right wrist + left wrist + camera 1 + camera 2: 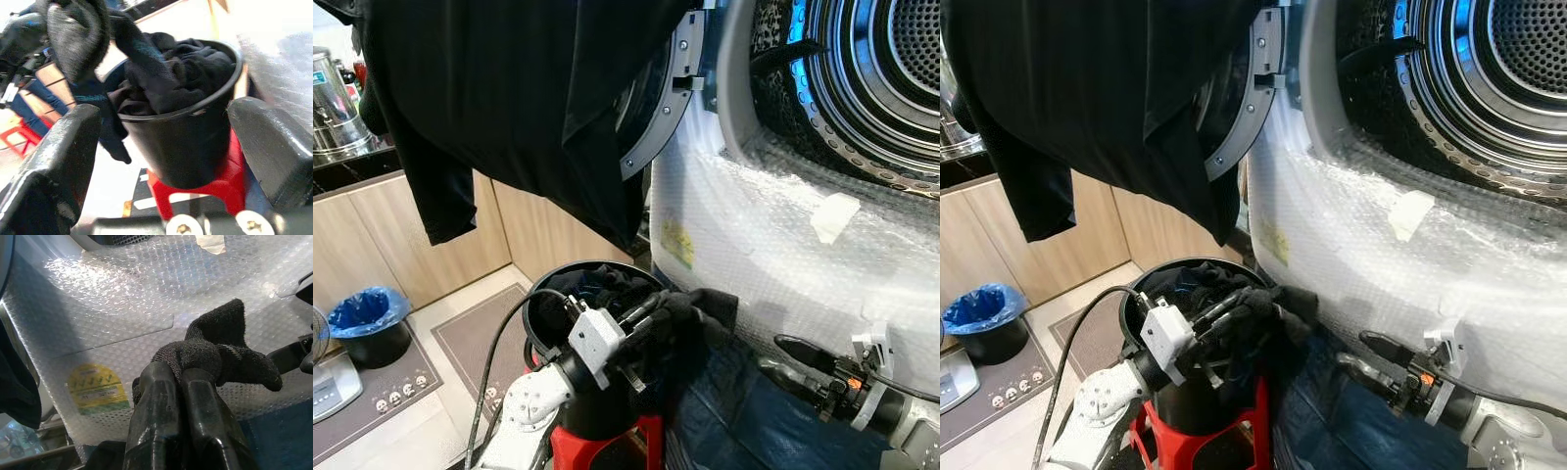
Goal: Clothes washing
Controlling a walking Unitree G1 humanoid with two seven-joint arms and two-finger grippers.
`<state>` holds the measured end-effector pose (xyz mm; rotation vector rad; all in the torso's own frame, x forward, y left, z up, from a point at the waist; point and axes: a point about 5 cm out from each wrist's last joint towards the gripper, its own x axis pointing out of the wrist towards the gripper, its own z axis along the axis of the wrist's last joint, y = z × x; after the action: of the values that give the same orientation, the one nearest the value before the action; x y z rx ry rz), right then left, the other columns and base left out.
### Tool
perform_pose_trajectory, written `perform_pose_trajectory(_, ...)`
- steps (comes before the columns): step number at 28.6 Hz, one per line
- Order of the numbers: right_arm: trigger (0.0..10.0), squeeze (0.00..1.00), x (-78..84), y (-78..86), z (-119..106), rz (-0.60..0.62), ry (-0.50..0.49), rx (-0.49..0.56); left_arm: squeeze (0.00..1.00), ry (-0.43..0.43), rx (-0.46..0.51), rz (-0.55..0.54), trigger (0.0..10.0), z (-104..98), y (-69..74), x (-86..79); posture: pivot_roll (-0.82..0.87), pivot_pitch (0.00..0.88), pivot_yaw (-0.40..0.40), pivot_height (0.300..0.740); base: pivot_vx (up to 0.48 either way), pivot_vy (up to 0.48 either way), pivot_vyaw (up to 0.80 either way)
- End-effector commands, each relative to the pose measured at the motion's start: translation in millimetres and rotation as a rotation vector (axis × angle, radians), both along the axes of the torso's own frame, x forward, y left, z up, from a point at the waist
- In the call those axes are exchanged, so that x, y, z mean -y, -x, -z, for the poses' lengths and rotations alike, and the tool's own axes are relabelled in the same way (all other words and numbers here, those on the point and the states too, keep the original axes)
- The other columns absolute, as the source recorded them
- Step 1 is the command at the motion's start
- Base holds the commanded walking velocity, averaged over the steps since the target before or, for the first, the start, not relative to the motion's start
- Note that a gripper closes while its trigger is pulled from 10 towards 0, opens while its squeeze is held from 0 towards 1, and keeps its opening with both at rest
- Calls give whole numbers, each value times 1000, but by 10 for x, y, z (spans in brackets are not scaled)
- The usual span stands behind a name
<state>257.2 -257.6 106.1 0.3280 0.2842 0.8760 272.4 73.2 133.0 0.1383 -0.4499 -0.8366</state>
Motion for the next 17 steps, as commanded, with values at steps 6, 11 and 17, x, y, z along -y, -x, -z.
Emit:
perform_pose_trajectory(6, 10000, 0, -271, -37, -132, -96, -33, 52, 0, 2, 26, 10, 10000, -49, 17, 80, -60, 0, -25, 740, 0, 0, 0)
perform_pose_trajectory(11, 10000, 0, -458, -27, -232, -156, -67, 85, 0, -7, 21, 6, 10000, -23, -40, 161, -62, 0, -27, 740, 0, 0, 0)
perform_pose_trajectory(17, 10000, 0, -531, -40, -288, -148, -64, 94, 0, -18, 27, 14, 10000, -30, -105, 246, -68, 0, -27, 740, 0, 0, 0)
